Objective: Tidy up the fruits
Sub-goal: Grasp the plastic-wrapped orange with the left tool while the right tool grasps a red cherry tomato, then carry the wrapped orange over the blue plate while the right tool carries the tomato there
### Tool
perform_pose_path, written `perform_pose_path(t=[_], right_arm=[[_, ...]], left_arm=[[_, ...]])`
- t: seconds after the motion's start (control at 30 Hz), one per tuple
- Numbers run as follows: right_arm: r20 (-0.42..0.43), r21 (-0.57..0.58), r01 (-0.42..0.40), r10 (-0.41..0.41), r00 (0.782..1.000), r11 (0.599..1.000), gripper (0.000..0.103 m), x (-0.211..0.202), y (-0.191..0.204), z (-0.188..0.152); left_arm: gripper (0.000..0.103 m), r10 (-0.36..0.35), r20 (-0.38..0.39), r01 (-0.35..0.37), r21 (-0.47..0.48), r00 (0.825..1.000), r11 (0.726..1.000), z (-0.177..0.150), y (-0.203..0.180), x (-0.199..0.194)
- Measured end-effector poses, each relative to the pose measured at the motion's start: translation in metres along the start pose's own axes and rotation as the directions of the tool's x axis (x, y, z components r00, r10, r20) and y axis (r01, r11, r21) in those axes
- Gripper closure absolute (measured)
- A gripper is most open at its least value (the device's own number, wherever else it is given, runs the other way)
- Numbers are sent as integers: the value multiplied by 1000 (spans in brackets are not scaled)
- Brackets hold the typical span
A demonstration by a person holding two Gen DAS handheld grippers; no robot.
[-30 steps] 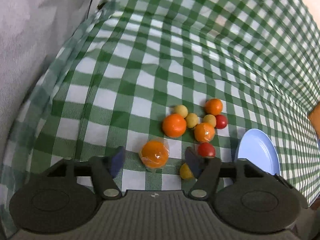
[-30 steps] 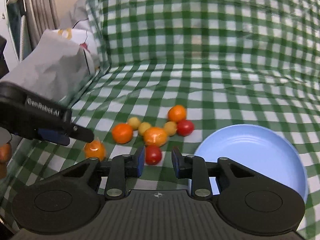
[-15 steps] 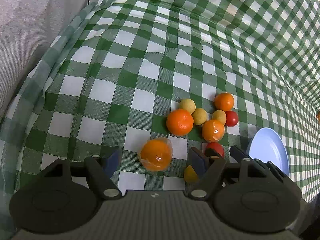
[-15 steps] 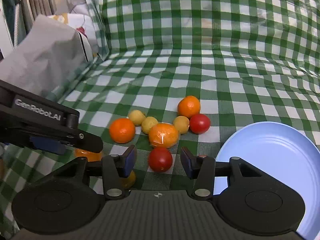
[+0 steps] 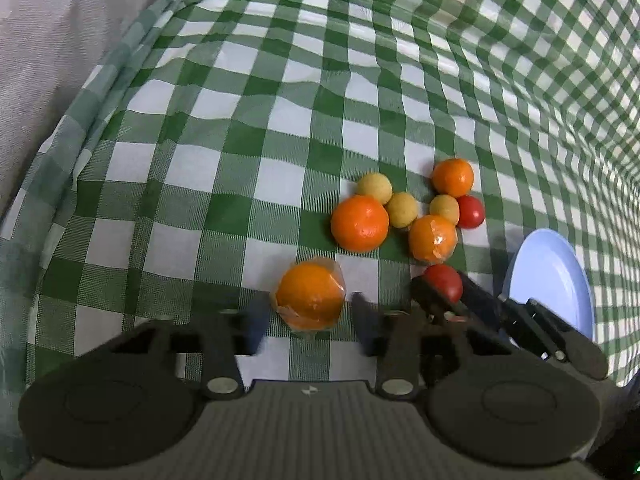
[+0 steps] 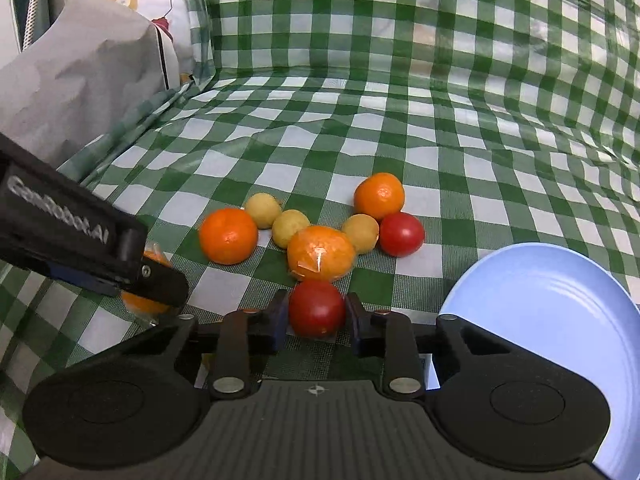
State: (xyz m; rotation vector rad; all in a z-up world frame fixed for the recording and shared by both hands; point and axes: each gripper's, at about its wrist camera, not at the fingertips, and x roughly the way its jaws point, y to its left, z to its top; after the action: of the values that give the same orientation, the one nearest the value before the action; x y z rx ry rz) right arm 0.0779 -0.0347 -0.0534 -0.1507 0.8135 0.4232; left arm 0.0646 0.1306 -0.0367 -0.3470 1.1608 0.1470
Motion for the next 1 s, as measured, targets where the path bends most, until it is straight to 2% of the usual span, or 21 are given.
perform_pose_path(t=[0.2,0.53,0.63,0.73,0.87,1.0], right_arm=[[31,20,-18,17,999,1000,73,-16,-7,2],[126,15,-11,9,992,1000,73,-90,-31,29],[163,8,22,-23,986,1000,73,-113,-47,36],[183,80,55,-69,981,995,73,-126,-71,32],[119,196,120,-145,982,973,73,-128,-102,20],[110,196,169,-193,975,966,73,-134,-115,15]], left_arm=[[62,9,48,-11,40,999,999,-2,-6,-11],[62,6,133,-14,64,991,998,-1,-13,-40],[62,8,164,-23,88,986,996,-1,-22,-51],[62,12,185,-34,118,983,992,-3,-33,-57],[62,8,196,-38,147,981,988,-7,-46,-60],[62,-4,202,-33,180,979,983,-9,-62,-58]])
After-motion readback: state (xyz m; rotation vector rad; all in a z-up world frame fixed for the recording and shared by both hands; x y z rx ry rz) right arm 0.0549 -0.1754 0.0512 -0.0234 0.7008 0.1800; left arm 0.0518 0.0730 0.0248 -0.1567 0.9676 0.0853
